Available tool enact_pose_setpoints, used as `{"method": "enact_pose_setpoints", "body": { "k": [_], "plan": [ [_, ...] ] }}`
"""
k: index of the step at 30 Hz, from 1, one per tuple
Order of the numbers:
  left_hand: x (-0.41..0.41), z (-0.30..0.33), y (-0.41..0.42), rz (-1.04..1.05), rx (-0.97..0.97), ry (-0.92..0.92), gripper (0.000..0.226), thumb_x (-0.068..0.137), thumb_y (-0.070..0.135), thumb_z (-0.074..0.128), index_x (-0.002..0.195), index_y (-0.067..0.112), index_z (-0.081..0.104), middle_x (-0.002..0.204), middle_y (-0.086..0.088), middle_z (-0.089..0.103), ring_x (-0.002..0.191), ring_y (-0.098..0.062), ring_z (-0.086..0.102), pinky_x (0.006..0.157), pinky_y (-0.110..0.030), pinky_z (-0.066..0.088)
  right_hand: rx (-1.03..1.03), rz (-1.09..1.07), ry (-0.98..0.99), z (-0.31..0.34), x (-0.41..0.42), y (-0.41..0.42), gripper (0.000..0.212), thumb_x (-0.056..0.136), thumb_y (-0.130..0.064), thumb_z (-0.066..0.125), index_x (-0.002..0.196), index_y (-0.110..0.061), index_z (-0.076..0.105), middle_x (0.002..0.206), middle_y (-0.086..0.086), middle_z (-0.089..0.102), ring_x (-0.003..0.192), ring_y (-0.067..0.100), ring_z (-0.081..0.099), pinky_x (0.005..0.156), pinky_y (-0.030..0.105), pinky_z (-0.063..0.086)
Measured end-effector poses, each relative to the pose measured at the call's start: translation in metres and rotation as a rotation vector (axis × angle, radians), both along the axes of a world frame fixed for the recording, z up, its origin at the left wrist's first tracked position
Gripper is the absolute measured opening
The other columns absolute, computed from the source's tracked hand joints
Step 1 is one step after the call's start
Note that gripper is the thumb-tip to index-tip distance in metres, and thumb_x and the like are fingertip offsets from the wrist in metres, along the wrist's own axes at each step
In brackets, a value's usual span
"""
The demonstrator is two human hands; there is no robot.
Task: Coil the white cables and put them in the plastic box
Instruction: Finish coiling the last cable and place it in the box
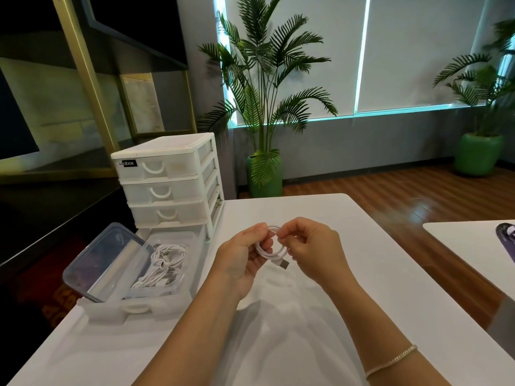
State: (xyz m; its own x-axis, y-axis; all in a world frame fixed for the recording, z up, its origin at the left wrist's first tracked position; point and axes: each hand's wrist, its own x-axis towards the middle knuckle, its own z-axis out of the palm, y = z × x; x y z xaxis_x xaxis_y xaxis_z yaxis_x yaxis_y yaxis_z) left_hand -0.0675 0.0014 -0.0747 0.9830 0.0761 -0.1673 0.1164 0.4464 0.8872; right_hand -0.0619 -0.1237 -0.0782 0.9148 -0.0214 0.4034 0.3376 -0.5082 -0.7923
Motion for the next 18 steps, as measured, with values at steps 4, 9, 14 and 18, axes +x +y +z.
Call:
{"method": "enact_pose_setpoints", "body": {
  "k": [4, 9, 14, 18],
  "plan": [
    [0.0001, 0.0024, 0.0016, 0.014, -0.042, 0.011, 0.01, 0.087, 0.01, 0.061, 0.087, 0.005, 0.07, 0.074, -0.008, 0.069, 0.053, -0.012, 0.061, 0.052, -0.02, 0.054, -0.064, -0.041, -0.095, -0.0031, -0.0006, 0.0044, 0.009, 0.085, -0.013, 0.064, 0.088, -0.014, 0.072, 0.074, -0.01, 0.062, 0.057, -0.002, 0.053, 0.056, -0.001, 0.041],
    [-0.0008, 0.0056, 0.0026, 0.027, 0.045, -0.021, 0.013, 0.09, 0.013, 0.058, 0.087, 0.007, 0.069, 0.074, -0.005, 0.068, 0.062, -0.015, 0.057, 0.058, -0.021, 0.051, 0.012, -0.028, -0.174, -0.0019, -0.0039, 0.0046, 0.011, 0.083, -0.009, 0.066, 0.089, -0.011, 0.076, 0.083, 0.001, 0.074, 0.061, -0.005, 0.057, 0.064, -0.003, 0.042],
    [-0.0033, 0.0053, -0.0004, -0.011, 0.051, -0.049, 0.016, 0.092, 0.014, 0.055, 0.088, 0.008, 0.069, 0.069, -0.003, 0.068, 0.058, -0.013, 0.059, 0.055, -0.02, 0.053, -0.213, -0.052, -0.157, -0.0041, -0.0012, 0.0055, 0.023, 0.085, -0.025, 0.065, 0.104, -0.015, 0.072, 0.098, 0.002, 0.068, 0.077, 0.006, 0.048, 0.064, 0.005, 0.033],
    [-0.0015, 0.0038, 0.0006, 0.013, 0.224, -0.137, 0.012, 0.091, 0.011, 0.054, 0.093, 0.012, 0.066, 0.08, -0.005, 0.068, 0.068, -0.013, 0.059, 0.068, -0.023, 0.053, -0.144, -0.084, 0.013, -0.0009, 0.0048, -0.0023, 0.025, 0.087, -0.033, 0.059, 0.101, -0.017, 0.071, 0.092, -0.007, 0.055, 0.081, 0.008, 0.048, 0.065, 0.011, 0.038]
  ]
}}
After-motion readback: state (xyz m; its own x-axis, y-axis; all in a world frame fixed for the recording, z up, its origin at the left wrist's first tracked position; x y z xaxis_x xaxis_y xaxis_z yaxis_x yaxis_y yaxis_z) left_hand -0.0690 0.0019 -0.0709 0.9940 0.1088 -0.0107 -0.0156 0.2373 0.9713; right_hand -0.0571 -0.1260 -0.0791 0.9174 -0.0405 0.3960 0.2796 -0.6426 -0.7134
